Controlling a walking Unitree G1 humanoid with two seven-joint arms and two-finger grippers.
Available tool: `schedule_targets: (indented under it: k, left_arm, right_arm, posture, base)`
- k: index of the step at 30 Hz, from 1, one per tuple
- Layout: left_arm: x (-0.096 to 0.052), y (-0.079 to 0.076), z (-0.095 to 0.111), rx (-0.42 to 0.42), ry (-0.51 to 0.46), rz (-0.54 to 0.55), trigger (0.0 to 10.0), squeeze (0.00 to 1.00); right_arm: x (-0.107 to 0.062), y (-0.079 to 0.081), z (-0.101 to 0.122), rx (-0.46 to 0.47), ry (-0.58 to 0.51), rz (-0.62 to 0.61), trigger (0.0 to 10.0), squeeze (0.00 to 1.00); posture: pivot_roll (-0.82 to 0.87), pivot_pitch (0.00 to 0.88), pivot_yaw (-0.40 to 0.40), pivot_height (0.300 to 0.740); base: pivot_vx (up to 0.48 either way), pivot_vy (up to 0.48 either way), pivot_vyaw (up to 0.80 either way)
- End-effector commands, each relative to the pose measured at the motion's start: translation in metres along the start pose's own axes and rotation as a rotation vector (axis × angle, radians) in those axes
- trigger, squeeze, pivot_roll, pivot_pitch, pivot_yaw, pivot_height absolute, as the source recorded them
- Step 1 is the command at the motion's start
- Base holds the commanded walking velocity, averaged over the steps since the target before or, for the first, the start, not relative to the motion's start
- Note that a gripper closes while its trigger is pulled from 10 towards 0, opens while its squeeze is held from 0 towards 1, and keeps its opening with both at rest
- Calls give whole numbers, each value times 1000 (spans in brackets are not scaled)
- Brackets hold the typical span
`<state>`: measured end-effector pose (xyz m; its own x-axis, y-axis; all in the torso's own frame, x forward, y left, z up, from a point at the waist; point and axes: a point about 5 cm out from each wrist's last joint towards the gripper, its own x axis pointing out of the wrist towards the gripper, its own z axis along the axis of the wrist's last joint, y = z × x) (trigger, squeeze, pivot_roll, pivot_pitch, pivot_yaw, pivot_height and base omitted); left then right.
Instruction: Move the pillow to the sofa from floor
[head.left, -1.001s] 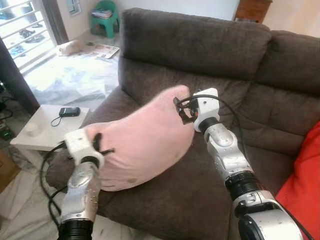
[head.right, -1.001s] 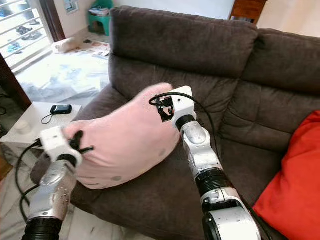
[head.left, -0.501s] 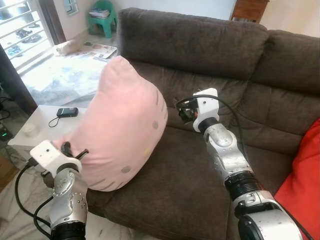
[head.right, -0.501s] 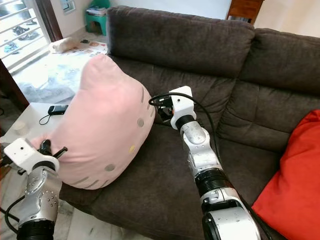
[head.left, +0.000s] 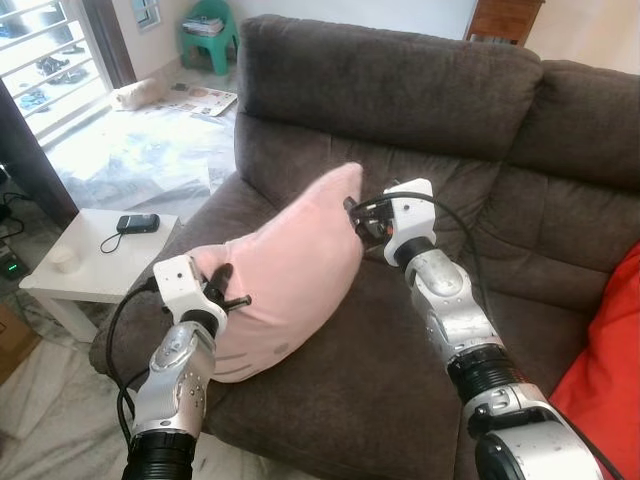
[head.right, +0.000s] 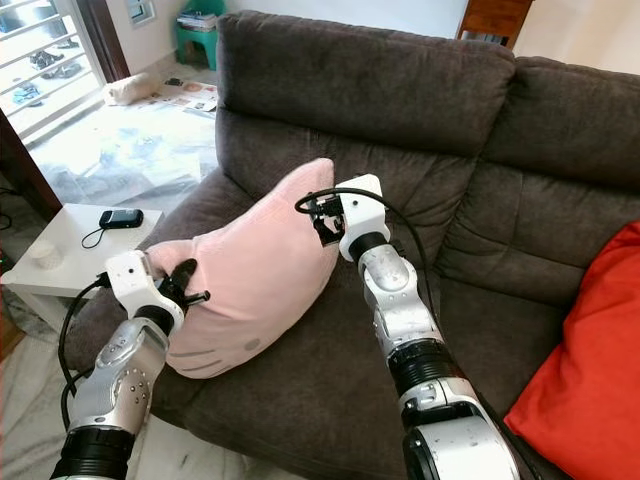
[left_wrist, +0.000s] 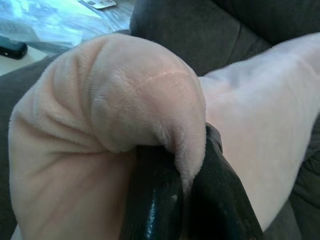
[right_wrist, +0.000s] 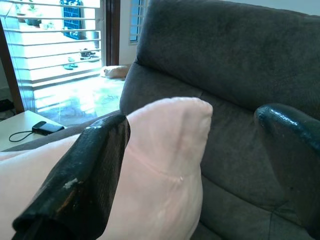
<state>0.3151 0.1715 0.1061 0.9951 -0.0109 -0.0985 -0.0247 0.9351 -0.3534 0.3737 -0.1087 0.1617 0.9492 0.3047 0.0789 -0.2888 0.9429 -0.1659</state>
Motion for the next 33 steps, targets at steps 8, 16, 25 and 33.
schedule_targets:
  k: [8,16,25,33]
  left_arm:
    - [17,-11,9,-122,11,-9,10000,0]
    - [41,0,37,-427,-85,120,10000,0]
    - [25,9,0,-216,89,22,10000,0]
    - [6,33,-18,-337,86,189,10000,0]
  right_arm:
    - [-2,2,3,2,-17,-4,10000,0]
    - [-3,0,3,6,-18,-13,10000,0]
    - [-3,2,3,9,-16,-6,10000,0]
    - [-3,5,2,12,-15,2,10000,0]
  posture:
    - [37,51,-52,740]
    - [28,56,-52,740]
    - [33,59,-57,740]
    - [30,55,-57,740]
  base:
    - [0,0,0]
    - [0,0,0]
    - [0,0,0]
    - [0,0,0]
